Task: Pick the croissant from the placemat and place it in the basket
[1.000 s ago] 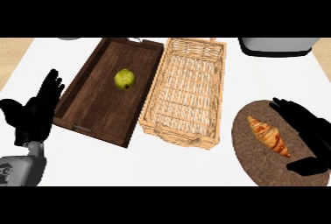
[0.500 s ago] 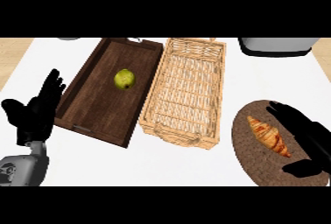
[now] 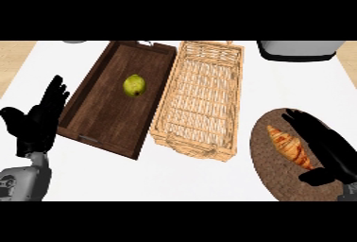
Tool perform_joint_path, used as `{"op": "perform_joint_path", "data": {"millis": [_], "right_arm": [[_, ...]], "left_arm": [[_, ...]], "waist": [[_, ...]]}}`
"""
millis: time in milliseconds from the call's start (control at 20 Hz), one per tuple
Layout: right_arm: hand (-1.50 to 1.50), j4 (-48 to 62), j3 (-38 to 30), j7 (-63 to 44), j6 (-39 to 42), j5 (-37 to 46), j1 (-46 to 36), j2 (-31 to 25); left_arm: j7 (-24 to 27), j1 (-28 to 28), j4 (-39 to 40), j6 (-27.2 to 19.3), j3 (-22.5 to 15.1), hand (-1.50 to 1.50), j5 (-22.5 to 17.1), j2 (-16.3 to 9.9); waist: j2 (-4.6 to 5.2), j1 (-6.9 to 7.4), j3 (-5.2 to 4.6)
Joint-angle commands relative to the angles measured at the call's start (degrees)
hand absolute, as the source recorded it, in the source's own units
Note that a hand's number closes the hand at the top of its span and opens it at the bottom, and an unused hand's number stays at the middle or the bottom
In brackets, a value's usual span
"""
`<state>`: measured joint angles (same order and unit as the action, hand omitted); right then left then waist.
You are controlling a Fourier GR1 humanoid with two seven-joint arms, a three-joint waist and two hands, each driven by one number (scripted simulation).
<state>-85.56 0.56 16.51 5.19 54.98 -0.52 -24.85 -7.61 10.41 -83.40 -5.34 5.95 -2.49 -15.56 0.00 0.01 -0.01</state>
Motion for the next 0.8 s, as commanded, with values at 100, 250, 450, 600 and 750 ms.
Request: {"op": "perform_joint_path", "data": {"millis": [100,250,450,600,750], "right_arm": [[-1.50,3.90,-2.09,1.41,-1.65,3.05,-1.12,1.66],[-1.50,5.29,0.63,-1.53,-2.49,6.40,-3.37,4.80],[-1.50,13.04,-3.09,4.96,-5.77,5.83,-4.52,2.71],[-1.50,8.57,-4.40,5.37,-2.27,4.67,-2.74,0.78],[-1.50,14.60,-3.26,4.19,-5.59,7.78,-6.40,3.45]], "left_arm": [[-2.64,-2.72,-4.93,0.31,0.11,0.00,1.92,1.18],[-0.61,-0.10,-0.68,2.25,2.39,0.00,-0.17,0.61],[-4.19,-0.38,-4.48,2.29,1.32,0.00,0.84,1.21],[-3.96,2.25,-2.12,-1.89,-0.83,0.00,4.90,4.11],[-3.21,3.76,-0.66,-0.81,0.30,0.00,4.40,3.46]], "waist": [[-0.03,0.03,0.01],[0.00,0.06,0.00],[0.01,0.20,0.03],[-0.01,-0.10,0.01],[0.04,0.01,0.02]]}}
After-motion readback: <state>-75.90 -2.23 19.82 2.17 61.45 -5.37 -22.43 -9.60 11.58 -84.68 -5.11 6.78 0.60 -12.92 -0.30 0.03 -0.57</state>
